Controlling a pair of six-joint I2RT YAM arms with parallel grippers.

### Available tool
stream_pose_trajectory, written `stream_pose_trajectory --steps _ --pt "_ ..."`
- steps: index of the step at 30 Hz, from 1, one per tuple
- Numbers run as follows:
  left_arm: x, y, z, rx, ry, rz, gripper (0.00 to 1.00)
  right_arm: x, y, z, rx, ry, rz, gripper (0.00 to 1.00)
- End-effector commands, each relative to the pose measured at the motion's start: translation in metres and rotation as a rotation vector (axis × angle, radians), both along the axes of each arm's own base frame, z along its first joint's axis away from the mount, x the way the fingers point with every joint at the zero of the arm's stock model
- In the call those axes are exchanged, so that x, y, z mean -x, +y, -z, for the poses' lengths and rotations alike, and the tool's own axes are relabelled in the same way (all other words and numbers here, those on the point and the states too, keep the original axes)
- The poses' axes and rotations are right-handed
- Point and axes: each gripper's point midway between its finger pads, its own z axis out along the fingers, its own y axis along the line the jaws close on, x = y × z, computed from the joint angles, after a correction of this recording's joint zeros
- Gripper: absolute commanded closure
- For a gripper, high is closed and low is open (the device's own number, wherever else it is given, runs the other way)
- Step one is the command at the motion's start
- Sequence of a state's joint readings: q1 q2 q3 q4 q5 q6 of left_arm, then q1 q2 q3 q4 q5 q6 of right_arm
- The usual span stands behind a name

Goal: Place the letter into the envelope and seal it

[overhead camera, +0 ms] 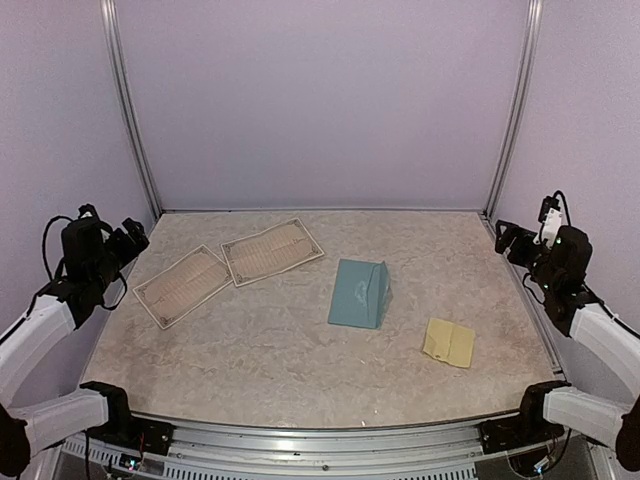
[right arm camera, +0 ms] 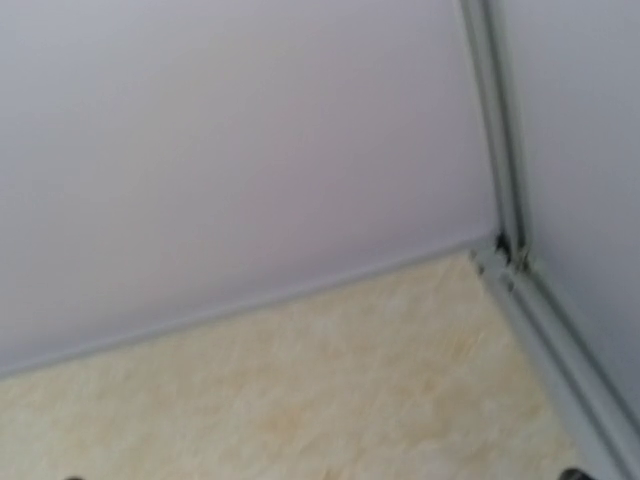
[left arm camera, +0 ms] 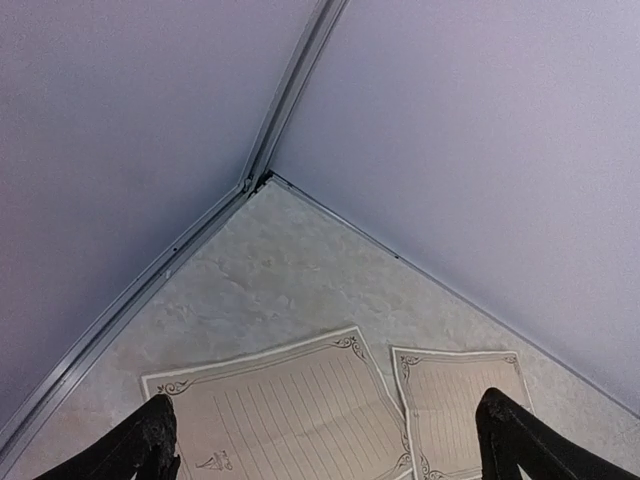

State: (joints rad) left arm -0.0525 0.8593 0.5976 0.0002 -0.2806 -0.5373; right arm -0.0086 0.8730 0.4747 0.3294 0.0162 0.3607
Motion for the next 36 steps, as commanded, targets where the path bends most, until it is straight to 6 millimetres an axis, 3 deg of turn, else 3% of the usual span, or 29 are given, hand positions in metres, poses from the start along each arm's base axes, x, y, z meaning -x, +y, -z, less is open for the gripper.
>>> stream_pose_trajectory --steps 1,5,8,11,14,17,20,28,36 --pt "-0.002 -0.019 -0.001 0.059 0.049 0.096 0.01 0.000 0.020 0.000 -0.011 0.056 -0.112 0.01" --pt "-0.010 -0.055 0.005 0.128 0.104 0.279 0.01 -0.003 0.041 -0.001 -0.017 0.097 -0.235 0.01" --pt "-0.013 -0.085 0.008 0.085 0.092 0.344 0.01 -0.003 0.068 0.000 -0.022 0.137 -0.329 0.02" --pt "-0.011 -0.131 0.004 0.043 0.075 0.440 0.01 -0.003 0.092 0.003 -0.047 0.173 -0.390 0.03" --pt "-0.017 -0.180 0.018 0.038 0.111 0.546 0.01 -0.005 0.123 0.007 -0.072 0.194 -0.441 0.04" --pt "-0.027 -0.216 0.023 0.049 0.117 0.621 0.01 -0.010 0.151 0.017 -0.039 0.239 -0.464 0.05" --pt "-0.042 -0.243 0.041 0.054 0.166 0.674 0.01 -0.013 0.178 0.024 -0.020 0.284 -0.504 0.08" --pt "-0.079 -0.289 0.098 0.080 0.296 0.776 0.01 -0.012 0.222 0.028 -0.056 0.301 -0.595 0.08" --pt "-0.101 -0.297 0.152 0.094 0.384 0.807 0.01 -0.009 0.234 0.030 -0.050 0.323 -0.621 0.08"
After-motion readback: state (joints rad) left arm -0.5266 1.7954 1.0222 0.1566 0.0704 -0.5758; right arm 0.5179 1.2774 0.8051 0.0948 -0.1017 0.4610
